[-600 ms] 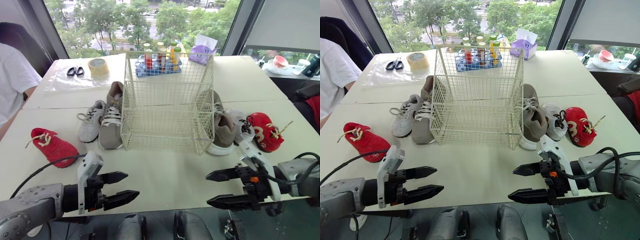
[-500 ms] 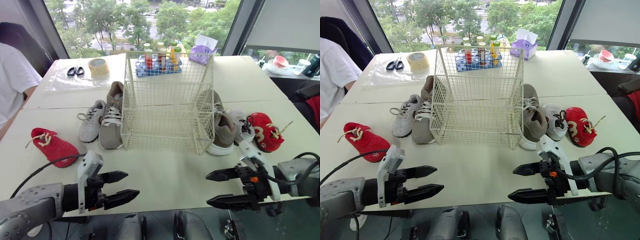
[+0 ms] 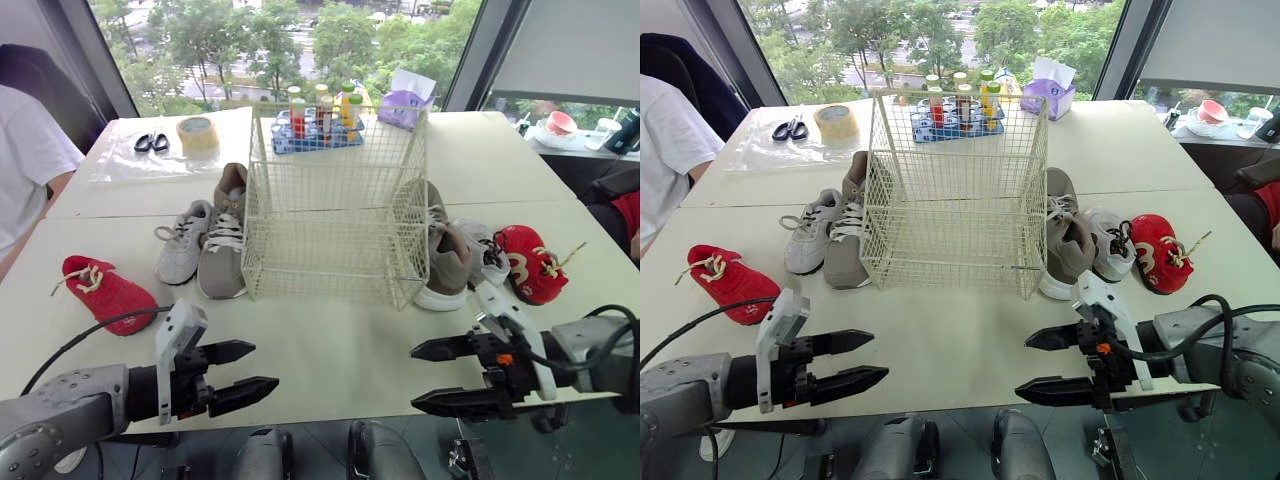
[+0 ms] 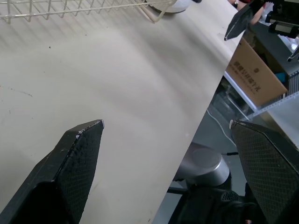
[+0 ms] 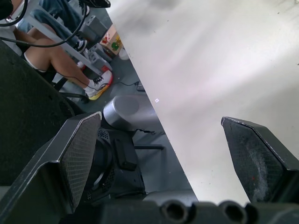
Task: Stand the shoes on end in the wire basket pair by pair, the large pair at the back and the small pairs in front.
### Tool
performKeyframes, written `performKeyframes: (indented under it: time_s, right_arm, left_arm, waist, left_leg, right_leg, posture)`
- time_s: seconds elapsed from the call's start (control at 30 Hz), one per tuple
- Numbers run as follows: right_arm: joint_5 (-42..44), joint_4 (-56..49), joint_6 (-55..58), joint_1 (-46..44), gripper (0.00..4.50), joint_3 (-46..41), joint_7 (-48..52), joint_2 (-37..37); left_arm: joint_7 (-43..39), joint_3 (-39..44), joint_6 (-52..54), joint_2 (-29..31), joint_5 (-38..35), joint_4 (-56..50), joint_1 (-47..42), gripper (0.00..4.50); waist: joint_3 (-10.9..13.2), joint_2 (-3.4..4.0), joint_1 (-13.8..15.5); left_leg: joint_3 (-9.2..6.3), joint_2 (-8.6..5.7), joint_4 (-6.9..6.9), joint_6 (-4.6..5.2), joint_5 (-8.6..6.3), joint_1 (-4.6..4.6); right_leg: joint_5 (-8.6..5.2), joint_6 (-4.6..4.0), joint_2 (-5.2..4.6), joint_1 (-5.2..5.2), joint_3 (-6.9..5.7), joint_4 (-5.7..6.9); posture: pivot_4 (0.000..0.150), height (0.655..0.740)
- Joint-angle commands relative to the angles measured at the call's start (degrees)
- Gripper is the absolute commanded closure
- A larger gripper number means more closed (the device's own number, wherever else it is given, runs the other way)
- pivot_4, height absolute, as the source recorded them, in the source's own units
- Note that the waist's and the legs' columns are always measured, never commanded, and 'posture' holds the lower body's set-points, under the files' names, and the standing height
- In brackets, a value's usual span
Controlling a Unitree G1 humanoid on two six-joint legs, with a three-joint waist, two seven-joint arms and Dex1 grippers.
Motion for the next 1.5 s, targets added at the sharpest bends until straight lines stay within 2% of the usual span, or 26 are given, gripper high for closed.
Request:
performKeyframes:
  time_s: [0.03,0.2,0.33,0.47,0.57,0.7,0.87,1.0,1.1,1.33,1.5]
  right_arm:
    - [-0.44,-0.07,-0.98,-0.88,0.0,-0.14,0.36,0.43]
    - [-2.22,0.66,-1.27,-2.33,0.0,0.4,0.59,0.17]
    - [3.59,3.57,3.59,-12.74,0.0,-1.64,-0.36,-2.63]
    - [5.08,6.71,5.86,-30.35,0.0,1.03,3.4,-8.53]
    - [-7.0,9.4,0.91,-41.98,0.0,11.99,8.04,-8.35]
    - [-17.57,14.17,-3.21,-49.54,0.0,22.66,12.62,-4.02]
    - [-25.67,17.9,-5.54,-53.94,0.0,30.47,15.24,3.05]
    - [-39.04,20.83,-12.45,-53.99,0.0,40.4,15.64,6.88]
    - [-43.99,23.77,-14.47,-54.07,0.89,42.22,15.44,8.89]
    - [-51.26,26.15,-17.18,-53.54,4.48,41.69,14.82,11.7]
    - [-56.66,26.58,-25.01,-53.13,4.48,40.36,14.06,12.8]
  left_arm:
    - [-0.8,0.17,-0.88,0.11,0.81,-0.79,-0.12,0.05]
    - [-1.04,-0.07,-1.3,-0.31,2.19,-0.17,-0.31,0.05]
    - [-3.88,3.44,-0.38,2.93,1.88,0.76,-0.78,0.05]
    - [-4.6,12.23,2.33,8.0,-9.8,3.64,-6.37,0.05]
    - [-2.57,13.24,1.93,10.45,-16.5,3.93,-12.38,0.05]
    - [0.72,10.94,1.36,11.07,-18.89,2.08,-16.36,0.05]
    - [3.97,9.09,1.01,10.37,-19.62,0.66,-17.55,0.05]
    - [6.13,7.14,-0.2,8.36,-17.72,-0.28,-16.98,0.05]
    - [8.21,6.21,-0.85,7.36,-18.22,-1.18,-17.37,0.0]
    - [9.78,4.62,-1.72,6.36,-17.29,-1.53,-17.57,0.0]
    - [9.56,2.77,-2.11,5.93,-15.73,-0.75,-18.78,0.0]
  waist:
    - [0.0,0.0,-0.01]
    - [0.0,0.0,-0.02]
    - [0.01,0.02,-0.19]
    - [0.08,0.13,-0.05]
    - [0.06,0.12,-0.19]
    - [0.07,0.1,-0.46]
    - [0.07,0.09,-0.35]
    - [0.06,0.09,-0.23]
    - [0.06,0.08,-0.21]
    - [0.0,-0.02,-0.14]
    - [0.0,-0.01,-0.19]
  left_leg:
    - [0.0,0.0,0.0,0.0,0.0,0.0]
    - [0.0,0.0,0.0,0.0,0.0,0.0]
    - [0.03,0.0,0.03,0.0,0.0,0.0]
    - [0.01,0.02,0.04,-0.05,0.03,-0.03]
    - [-0.05,0.04,-0.04,-0.07,0.02,-0.01]
    - [0.11,-0.02,-0.03,-0.03,0.01,-0.04]
    - [0.18,-0.03,-0.02,-0.32,0.19,-0.05]
    - [0.14,-0.02,-0.01,-0.35,0.21,0.0]
    - [0.15,-0.04,0.04,-0.36,0.22,-0.01]
    - [0.11,-0.04,0.09,-0.38,0.23,0.11]
    - [0.0,-0.07,0.09,-0.4,0.25,0.12]
  right_leg:
    - [0.0,0.0,0.0,0.0,0.0,0.0]
    - [0.0,0.0,0.01,0.0,0.0,0.0]
    - [0.0,-0.01,0.0,-0.04,0.02,0.05]
    - [0.02,-0.04,-0.01,-0.2,0.03,0.17]
    - [0.0,-0.04,0.01,-0.13,-0.04,0.06]
    - [0.0,0.01,-0.06,-0.1,0.04,-0.03]
    - [0.05,0.08,-0.03,-0.14,0.09,0.06]
    - [0.03,0.05,0.0,-0.14,0.07,0.19]
    - [0.02,0.04,-0.03,-0.15,0.08,0.27]
    - [0.01,0.02,-0.03,-0.13,0.08,0.58]
    - [0.0,0.02,-0.01,-0.14,0.06,0.71]
  posture:
    - [0.15,0.74]
    - [0.15,0.74]
    - [0.15,0.74]
    - [0.15,0.74]
    - [0.15,0.74]
    - [0.15,0.74]
    - [0.15,0.74]
    - [0.15,0.74]
    - [0.15,0.74]
    - [0.15,0.74]
    - [0.15,0.74]
